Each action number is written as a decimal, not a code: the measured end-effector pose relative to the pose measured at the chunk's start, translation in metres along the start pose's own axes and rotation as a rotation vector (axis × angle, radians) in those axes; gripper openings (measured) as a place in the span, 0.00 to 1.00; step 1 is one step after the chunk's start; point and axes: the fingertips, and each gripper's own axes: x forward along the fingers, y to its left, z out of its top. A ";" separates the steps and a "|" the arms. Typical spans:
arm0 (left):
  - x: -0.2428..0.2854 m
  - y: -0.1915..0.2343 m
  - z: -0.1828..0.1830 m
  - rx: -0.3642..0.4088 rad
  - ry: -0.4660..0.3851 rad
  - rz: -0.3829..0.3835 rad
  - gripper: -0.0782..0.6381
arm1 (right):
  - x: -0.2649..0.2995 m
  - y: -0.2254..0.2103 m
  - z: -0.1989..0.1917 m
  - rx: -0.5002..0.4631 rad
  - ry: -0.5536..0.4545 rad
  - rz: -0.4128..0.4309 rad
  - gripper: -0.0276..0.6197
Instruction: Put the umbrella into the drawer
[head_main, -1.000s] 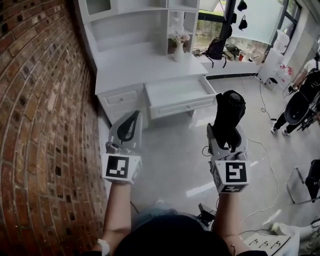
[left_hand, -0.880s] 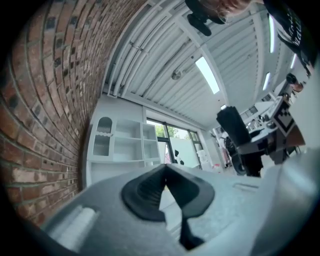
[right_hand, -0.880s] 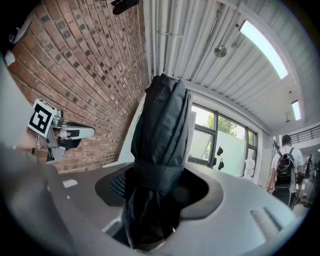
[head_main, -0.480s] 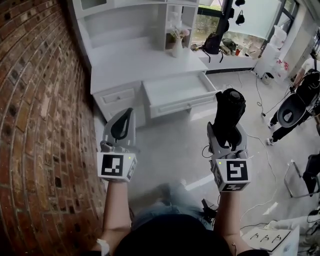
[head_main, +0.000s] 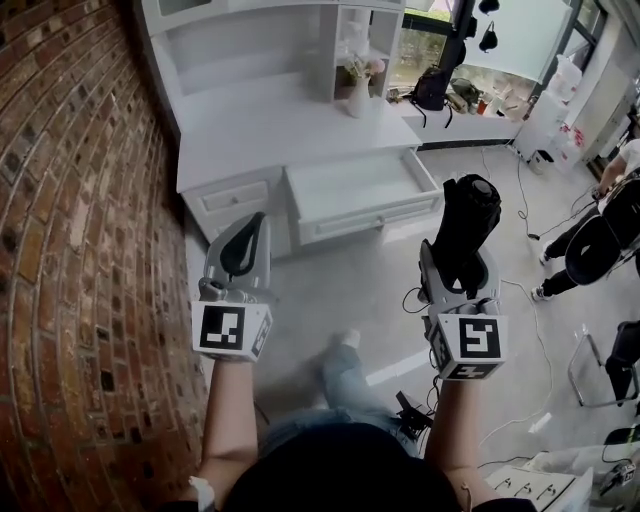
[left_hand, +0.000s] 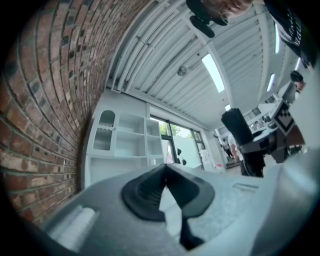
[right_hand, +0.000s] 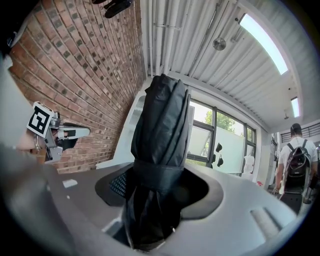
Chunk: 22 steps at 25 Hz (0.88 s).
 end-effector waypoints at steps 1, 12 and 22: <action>0.007 0.002 -0.003 0.002 0.002 0.002 0.11 | 0.008 -0.004 -0.002 0.006 -0.001 0.004 0.43; 0.126 0.029 -0.037 0.026 0.022 0.014 0.11 | 0.132 -0.061 -0.020 0.058 -0.017 0.019 0.43; 0.256 0.042 -0.068 0.043 0.038 0.011 0.11 | 0.252 -0.135 -0.035 0.099 -0.019 0.031 0.43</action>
